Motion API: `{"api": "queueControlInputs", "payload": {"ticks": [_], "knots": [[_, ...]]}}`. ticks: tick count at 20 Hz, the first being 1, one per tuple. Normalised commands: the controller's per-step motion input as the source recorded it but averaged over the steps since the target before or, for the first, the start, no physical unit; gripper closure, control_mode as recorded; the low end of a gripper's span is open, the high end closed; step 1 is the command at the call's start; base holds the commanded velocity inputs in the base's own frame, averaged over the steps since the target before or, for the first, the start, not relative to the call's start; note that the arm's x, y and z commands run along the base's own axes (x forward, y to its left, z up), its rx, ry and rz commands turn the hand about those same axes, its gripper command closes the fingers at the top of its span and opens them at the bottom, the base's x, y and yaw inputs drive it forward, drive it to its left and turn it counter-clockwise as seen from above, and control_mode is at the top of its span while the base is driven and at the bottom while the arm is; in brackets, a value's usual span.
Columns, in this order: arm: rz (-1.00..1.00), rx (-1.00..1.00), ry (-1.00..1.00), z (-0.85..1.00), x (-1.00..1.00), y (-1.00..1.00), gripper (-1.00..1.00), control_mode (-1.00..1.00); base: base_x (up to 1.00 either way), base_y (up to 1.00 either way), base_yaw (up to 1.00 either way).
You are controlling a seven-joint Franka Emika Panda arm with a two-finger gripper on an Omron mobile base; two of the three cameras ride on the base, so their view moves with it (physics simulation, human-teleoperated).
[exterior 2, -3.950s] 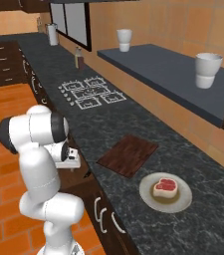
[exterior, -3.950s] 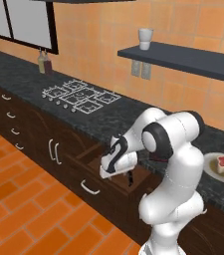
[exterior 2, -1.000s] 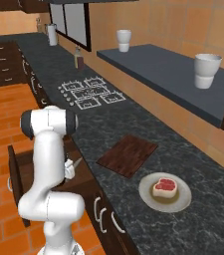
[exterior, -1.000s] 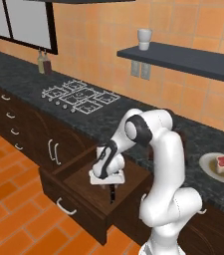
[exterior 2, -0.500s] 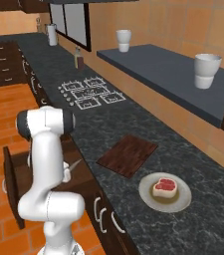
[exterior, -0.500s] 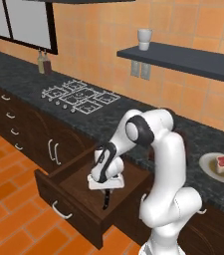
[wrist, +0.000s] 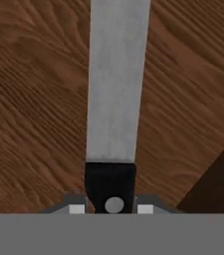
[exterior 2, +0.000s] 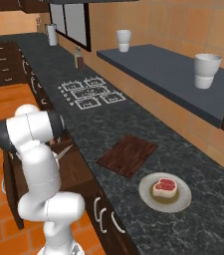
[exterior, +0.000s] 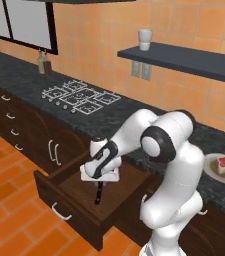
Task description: Pick up the knife from the drawer and place it on the cutting board. Then place the meat from the plate to the cutting board.
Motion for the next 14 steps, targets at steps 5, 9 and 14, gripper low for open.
{"api": "queueControlInputs", "payload": {"ticks": [5, 9, 14], "knots": [[0.02, 0.04, 0.15, 0.97, -0.08, 0.50, 1.00, -1.00, 0.00, 0.00, 0.00], [0.02, 0.03, 0.30, 0.84, -0.60, 0.45, 1.00, -1.00, 0.00, 0.00, 0.00], [0.00, 0.01, 0.09, 0.93, -0.64, 0.05, 1.00, -1.00, 0.00, 0.00, 0.00]]}}
